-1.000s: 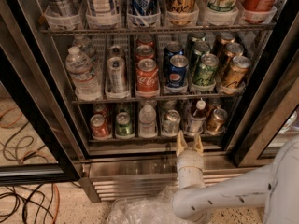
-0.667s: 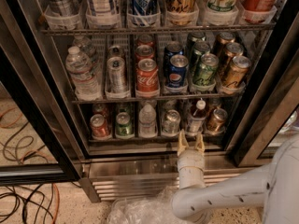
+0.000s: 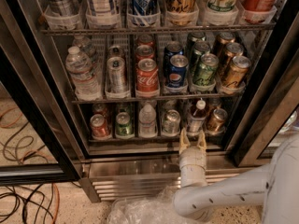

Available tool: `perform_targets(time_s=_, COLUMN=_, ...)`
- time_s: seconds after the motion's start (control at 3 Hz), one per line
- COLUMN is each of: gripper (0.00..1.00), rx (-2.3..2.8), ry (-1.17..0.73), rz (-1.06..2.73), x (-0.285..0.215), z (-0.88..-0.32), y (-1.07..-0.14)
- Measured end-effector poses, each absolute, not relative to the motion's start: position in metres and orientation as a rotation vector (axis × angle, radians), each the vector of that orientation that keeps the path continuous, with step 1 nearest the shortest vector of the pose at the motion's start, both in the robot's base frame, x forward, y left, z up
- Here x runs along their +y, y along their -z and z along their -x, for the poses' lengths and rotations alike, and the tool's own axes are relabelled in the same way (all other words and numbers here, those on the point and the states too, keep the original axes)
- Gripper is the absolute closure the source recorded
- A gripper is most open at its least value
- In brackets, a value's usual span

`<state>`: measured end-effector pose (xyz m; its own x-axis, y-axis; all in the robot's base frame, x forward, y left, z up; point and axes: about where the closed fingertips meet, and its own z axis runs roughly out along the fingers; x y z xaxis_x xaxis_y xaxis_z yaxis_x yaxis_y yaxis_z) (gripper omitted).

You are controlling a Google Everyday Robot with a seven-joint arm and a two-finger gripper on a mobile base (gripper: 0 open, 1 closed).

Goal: Pick blue plastic bottle from bottom shelf of fridge

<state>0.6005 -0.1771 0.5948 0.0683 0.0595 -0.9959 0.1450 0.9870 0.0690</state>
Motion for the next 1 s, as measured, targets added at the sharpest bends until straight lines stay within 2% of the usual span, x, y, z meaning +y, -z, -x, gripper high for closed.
perform_targets(time_s=1.0, gripper=0.36, rx=1.537, ry=0.075, rz=-0.135, x=-0.2, z=-0.62, y=-0.58)
